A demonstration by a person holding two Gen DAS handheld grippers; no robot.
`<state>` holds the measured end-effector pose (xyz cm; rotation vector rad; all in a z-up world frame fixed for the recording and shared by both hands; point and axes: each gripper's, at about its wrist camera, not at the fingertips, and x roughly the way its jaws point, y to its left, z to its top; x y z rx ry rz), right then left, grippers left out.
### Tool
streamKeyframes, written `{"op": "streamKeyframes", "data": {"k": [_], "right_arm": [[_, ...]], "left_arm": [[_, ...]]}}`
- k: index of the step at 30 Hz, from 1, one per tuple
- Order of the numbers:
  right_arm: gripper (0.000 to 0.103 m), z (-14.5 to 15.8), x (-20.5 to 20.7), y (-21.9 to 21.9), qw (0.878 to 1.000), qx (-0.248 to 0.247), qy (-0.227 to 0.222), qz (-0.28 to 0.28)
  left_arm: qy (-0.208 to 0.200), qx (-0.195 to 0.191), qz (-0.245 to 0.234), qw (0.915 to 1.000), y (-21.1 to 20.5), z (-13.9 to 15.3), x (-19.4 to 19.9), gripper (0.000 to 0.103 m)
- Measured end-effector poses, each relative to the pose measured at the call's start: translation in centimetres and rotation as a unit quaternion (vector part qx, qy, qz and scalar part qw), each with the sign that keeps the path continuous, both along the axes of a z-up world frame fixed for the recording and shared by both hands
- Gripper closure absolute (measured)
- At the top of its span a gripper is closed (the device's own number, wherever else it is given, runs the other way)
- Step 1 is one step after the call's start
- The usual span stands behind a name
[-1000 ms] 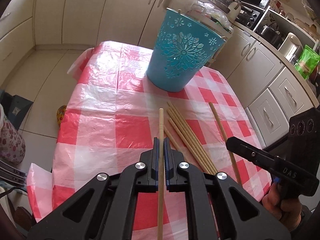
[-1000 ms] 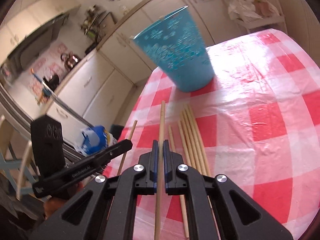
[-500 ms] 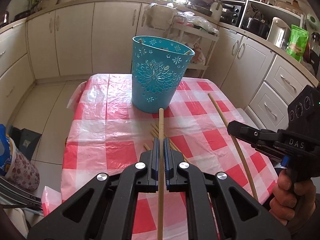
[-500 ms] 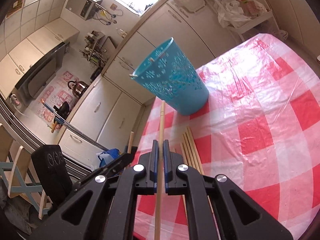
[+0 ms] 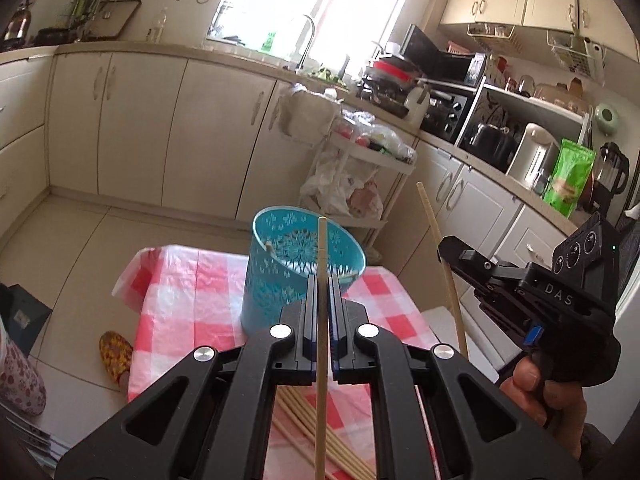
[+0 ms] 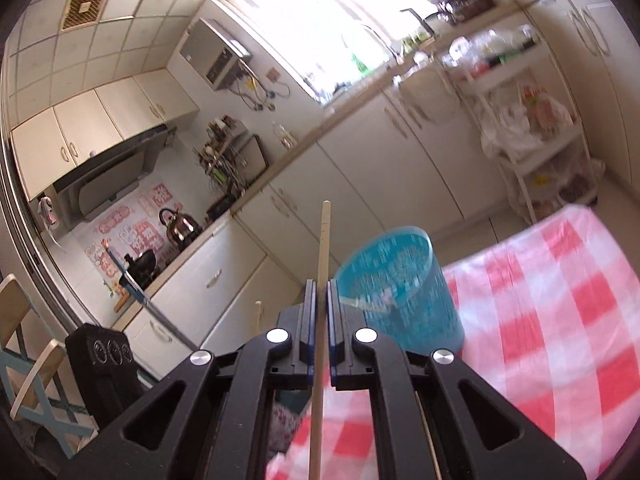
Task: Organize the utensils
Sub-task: 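Carry both chopsticks over the blue basket and open both tools to release them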
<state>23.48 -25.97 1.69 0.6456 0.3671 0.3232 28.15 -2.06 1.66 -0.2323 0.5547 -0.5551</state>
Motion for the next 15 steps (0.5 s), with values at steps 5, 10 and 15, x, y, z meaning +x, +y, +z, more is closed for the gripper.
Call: {"op": "streamKeyframes", "data": {"k": [5, 10, 15], "right_arm": [[0.097, 3.1, 3.3, -0.2, 0.998, -0.012, -0.046, -0.045], [0.097, 4.9, 7.6, -0.1, 0.993, -0.033, -0.075, -0.083], [0.097, 4.7, 12.2, -0.1, 0.99, -0.061, -0.07, -0.102]], "left_arm": [[-0.042, -0.02, 0.009, 0.9989, -0.8, 3.1, 2.5, 0.098], [-0.077, -0.048, 0.021, 0.9957, -2.2, 5.3, 6.0, 0.098], [-0.098, -0.075, 0.051, 0.9911, -3.4, 6.0, 10.5, 0.098]]}}
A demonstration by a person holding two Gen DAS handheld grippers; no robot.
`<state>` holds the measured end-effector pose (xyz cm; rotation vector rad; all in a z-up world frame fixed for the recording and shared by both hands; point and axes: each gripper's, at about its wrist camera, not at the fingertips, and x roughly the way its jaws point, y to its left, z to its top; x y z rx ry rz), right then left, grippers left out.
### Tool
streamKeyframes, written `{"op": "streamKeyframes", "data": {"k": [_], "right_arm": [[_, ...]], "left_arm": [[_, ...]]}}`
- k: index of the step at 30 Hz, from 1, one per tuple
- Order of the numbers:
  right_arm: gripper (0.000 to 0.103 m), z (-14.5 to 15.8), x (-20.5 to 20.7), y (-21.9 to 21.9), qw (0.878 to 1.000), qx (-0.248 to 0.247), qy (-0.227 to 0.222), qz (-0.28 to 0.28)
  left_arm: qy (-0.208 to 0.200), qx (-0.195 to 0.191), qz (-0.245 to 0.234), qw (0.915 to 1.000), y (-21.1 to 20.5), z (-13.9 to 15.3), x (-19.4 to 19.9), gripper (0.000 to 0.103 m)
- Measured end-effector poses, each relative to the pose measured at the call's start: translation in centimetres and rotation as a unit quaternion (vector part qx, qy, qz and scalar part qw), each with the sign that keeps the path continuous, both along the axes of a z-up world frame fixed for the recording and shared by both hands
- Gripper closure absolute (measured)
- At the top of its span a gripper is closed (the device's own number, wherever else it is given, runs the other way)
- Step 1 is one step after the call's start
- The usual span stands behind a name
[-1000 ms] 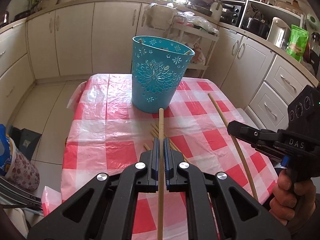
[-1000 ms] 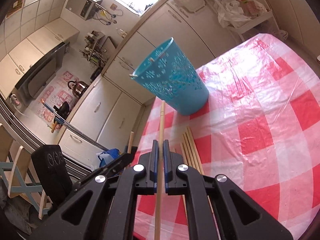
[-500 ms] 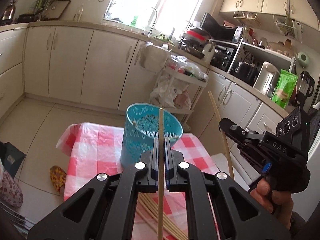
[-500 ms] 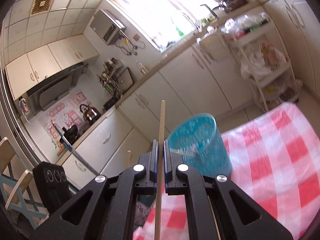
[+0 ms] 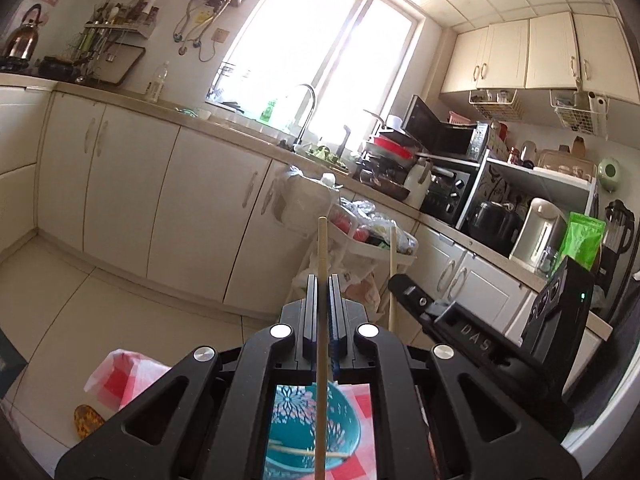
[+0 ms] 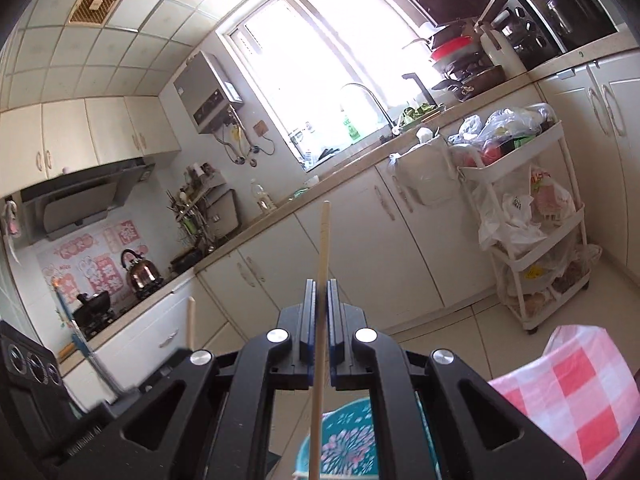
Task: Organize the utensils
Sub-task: 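Carry both chopsticks over the blue basket and open both tools to release them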
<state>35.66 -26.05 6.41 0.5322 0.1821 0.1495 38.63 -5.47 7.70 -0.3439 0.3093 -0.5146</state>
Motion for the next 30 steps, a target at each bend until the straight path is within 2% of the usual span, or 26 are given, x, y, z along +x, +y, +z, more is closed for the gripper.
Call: {"op": "streamKeyframes", "data": {"k": [4, 9, 13, 19, 22, 23, 25, 30], "right_arm": [[0.097, -1.4, 2.4, -0.1, 1.0, -0.018, 0.017, -0.005], [0.097, -3.5, 3.0, 0.2, 0.998, -0.044, 0.034, -0.009], [0.097, -5.2, 3.2, 0.4, 0.997, -0.062, 0.049, -0.008], [0.096, -7.2, 2.6, 0.1, 0.996, -0.054, 0.077, 0.0], [0.086, -7.4, 0.4, -0.4, 0.995, -0.05, 0.081, 0.004], [0.082, -7.4, -0.6, -0.6, 0.995, -0.049, 0.082, 0.004], [0.081, -7.4, -2.5, -1.0, 0.995, -0.048, 0.084, 0.007], [0.071, -8.9, -9.1, -1.7, 0.991, -0.052, 0.123, 0.008]], "left_arm": [[0.002, -0.015, 0.032, 0.9994, -0.9, -1.5, 3.5, 0.098], [0.006, -0.021, 0.066, 0.9976, -1.9, -3.5, 6.0, 0.098], [0.008, -0.003, 0.072, 0.9974, -2.8, -4.9, 6.1, 0.098], [0.037, 0.027, 0.068, 0.9967, -2.8, -7.1, 5.4, 0.098], [0.052, 0.034, 0.064, 0.996, -1.9, -7.5, 4.3, 0.096], [0.055, 0.036, 0.065, 0.9957, -1.5, -7.6, 3.8, 0.093], [0.061, 0.04, 0.068, 0.995, -0.4, -7.7, 2.3, 0.085], [0.08, 0.064, 0.077, 0.9918, 2.2, -8.4, -2.7, 0.057]]}}
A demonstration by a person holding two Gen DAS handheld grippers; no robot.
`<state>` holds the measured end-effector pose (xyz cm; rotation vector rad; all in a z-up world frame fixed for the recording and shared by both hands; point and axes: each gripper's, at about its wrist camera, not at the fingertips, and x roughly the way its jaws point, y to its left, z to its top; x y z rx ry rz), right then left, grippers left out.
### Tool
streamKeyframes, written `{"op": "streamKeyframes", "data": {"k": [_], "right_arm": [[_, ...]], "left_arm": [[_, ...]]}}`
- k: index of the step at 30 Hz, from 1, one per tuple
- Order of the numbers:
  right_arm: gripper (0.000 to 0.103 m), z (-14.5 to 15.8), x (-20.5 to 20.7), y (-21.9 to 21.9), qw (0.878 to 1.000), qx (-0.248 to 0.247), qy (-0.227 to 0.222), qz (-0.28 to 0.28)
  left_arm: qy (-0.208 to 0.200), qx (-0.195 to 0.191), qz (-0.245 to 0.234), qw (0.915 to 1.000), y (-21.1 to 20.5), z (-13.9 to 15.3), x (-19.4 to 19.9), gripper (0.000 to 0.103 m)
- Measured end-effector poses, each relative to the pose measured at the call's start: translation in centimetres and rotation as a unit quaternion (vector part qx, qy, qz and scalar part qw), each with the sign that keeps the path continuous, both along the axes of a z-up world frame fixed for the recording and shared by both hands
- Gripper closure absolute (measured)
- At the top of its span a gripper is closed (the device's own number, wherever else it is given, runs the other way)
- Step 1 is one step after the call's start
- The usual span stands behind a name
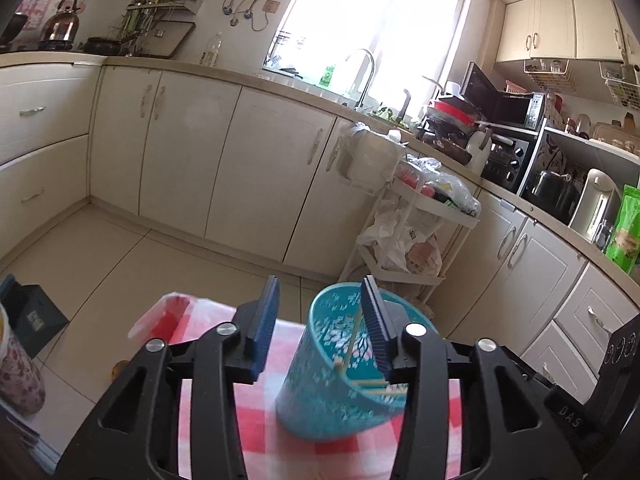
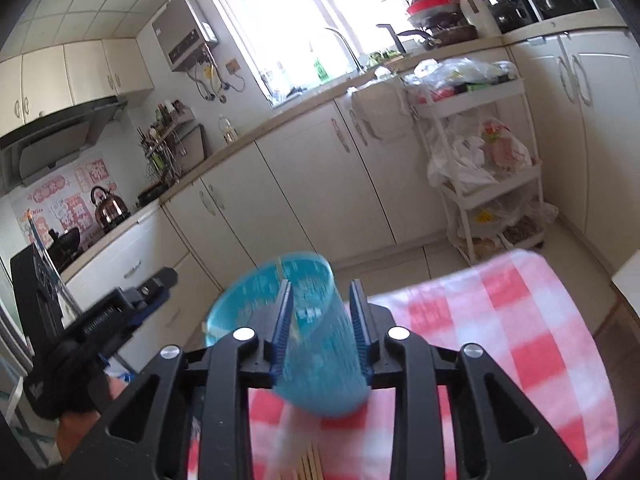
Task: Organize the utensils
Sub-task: 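Carry both chopsticks over the blue basket and open both tools to release them, then lower the right tool to the chopstick pile and close on one chopstick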
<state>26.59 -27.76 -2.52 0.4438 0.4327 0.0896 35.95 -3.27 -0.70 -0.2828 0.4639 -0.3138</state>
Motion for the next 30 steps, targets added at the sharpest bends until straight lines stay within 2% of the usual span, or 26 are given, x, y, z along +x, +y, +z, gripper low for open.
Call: {"op": "streamKeyframes", "data": {"k": [5, 10, 13, 18, 24, 29, 30], "right_arm": [[0.071, -4.5, -5.6, 2.0, 0.994, -0.045, 0.082, 0.048], [0.076, -9.0, -8.0, 4.3, 0.979, -0.091, 0.152, 0.099], [0.078, -10.3, -8.0, 5.1, 0.974, -0.105, 0.169, 0.112], [0.085, -11.6, -6.2, 6.7, 0.962, -0.141, 0.186, 0.141], [0.091, -12.9, -3.8, 8.5, 0.95, -0.171, 0.201, 0.166], [0.093, -13.2, -3.6, 9.2, 0.943, -0.202, 0.212, 0.158], [0.096, -13.2, -3.6, 9.4, 0.943, -0.205, 0.213, 0.154]], "left_arm": [[0.067, 0.04, -0.019, 0.9968, 1.0, -4.4, -5.7, 0.055], [0.163, 0.076, -0.047, 0.9826, 0.2, -10.6, -9.3, 0.055], [0.194, 0.107, -0.052, 0.9738, -0.6, -13.0, -10.4, 0.055], [0.198, 0.15, -0.059, 0.9668, -2.0, -14.4, -10.9, 0.055], [0.206, 0.157, -0.056, 0.9643, -2.5, -14.3, -10.1, 0.055], [0.211, 0.169, -0.058, 0.961, -3.1, -14.7, -9.4, 0.055], [0.211, 0.171, -0.058, 0.9605, -3.3, -14.8, -9.3, 0.055]]}}
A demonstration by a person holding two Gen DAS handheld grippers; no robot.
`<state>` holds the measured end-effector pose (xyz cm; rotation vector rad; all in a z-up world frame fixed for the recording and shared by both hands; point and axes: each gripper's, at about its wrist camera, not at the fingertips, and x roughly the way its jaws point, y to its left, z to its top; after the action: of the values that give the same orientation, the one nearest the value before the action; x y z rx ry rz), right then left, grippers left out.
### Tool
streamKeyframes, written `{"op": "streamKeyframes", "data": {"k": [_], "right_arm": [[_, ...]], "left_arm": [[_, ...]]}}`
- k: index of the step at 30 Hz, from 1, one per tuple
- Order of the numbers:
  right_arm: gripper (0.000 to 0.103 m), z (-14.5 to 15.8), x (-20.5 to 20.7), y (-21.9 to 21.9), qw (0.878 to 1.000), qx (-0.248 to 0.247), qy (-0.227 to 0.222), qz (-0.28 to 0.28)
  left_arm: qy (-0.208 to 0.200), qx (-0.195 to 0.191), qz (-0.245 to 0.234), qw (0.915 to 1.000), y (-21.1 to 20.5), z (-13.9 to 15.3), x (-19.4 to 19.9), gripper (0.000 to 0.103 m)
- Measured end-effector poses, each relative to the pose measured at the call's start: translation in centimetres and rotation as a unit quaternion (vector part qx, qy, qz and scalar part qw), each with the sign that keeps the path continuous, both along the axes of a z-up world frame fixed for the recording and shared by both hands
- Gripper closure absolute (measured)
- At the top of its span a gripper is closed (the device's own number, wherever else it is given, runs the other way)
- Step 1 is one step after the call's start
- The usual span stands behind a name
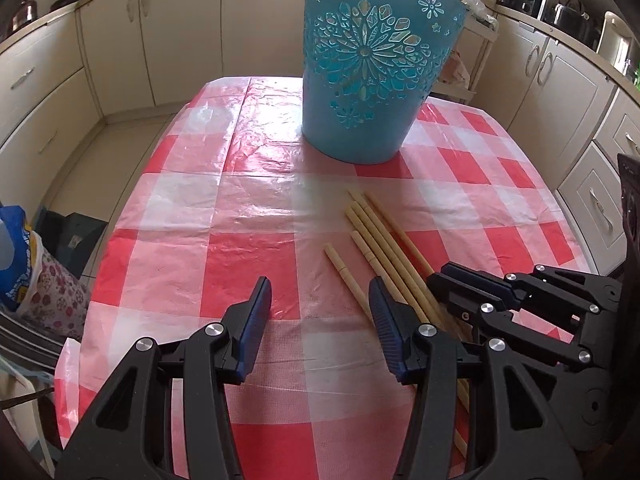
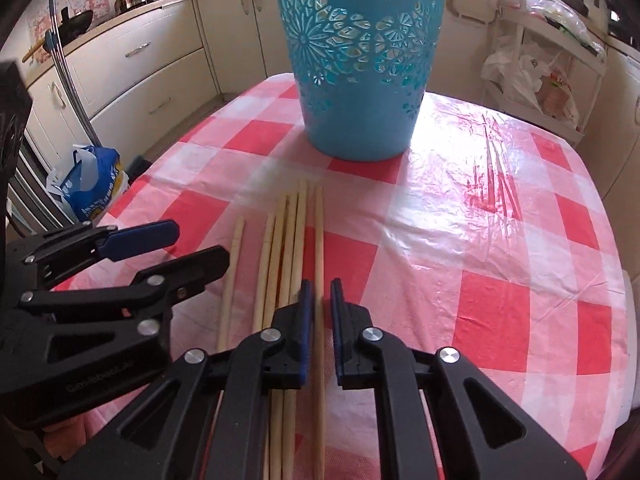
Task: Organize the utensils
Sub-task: 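Lower the right tool to the chopstick pile and close on one chopstick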
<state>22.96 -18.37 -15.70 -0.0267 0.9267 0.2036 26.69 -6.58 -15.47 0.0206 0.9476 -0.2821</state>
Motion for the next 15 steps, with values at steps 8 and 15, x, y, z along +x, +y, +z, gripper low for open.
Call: {"op": "streamKeyframes", "data": {"k": [8, 15], "right_arm": [[0.097, -0.2, -2.9, -3.3, 0.989, 0.088, 0.016, -0.118], [0.097, 0.1, -5.9, -3.7, 0.985, 0.117, 0.032, -0.124]], "left_arm": [[0.006, 0.033, -0.04, 0.9986, -2.3, -0.5, 1.7, 0.055], [0.005, 0.023, -0.15, 0.9885, -6.5, -0.3, 3.4, 0.055]]}}
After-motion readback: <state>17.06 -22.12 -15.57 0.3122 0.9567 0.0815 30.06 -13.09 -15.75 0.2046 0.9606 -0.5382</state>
